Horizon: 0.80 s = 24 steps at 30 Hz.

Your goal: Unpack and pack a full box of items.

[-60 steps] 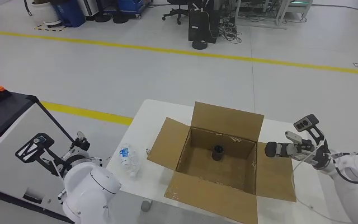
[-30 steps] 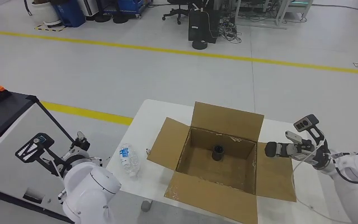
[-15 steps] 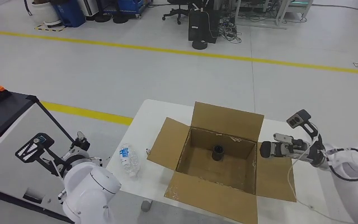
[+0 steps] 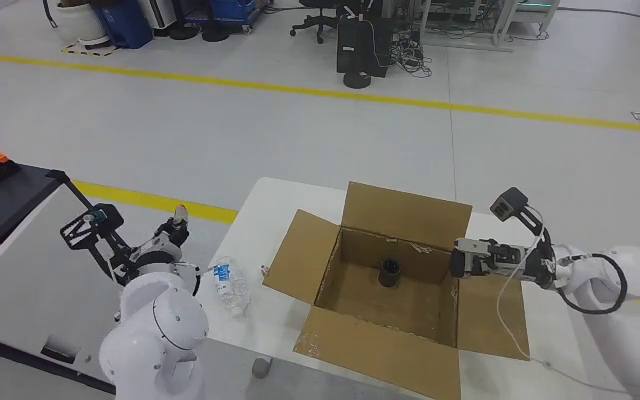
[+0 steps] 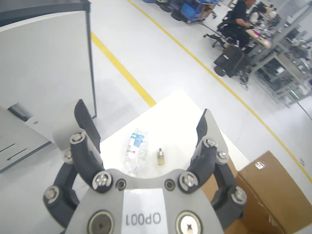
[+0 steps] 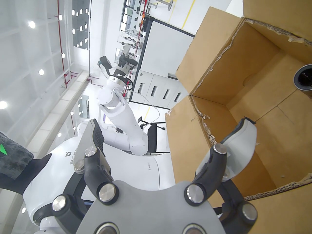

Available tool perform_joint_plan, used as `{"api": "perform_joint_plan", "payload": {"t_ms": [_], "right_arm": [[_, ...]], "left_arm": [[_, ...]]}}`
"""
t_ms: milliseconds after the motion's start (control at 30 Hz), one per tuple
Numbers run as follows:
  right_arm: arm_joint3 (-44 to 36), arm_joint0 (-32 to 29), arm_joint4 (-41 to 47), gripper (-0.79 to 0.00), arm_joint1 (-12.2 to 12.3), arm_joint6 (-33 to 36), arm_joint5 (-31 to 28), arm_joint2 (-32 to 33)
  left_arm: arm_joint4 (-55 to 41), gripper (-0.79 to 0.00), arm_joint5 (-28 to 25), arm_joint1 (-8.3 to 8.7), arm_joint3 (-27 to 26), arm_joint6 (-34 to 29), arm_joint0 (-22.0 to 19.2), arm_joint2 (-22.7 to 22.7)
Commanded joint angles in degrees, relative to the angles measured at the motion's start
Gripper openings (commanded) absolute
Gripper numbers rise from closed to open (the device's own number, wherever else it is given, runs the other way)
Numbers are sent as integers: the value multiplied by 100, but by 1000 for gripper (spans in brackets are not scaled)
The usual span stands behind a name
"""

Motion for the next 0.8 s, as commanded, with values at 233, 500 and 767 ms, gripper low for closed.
{"api": "perform_joint_plan", "payload": {"t_ms": [233,500,767], "right_arm": [[-1,-1,1,0,0,1,0,1],[-1,-1,1,0,0,1,0,1],[-694,91,-1356,0,9,-387,205,-250]], "left_arm": [[-1838,0,-1499,82,95,796,10,-470],[-1838,0,-1499,82,95,796,10,-470],[-2959,0,-2160,126,144,939,-28,-539]]}}
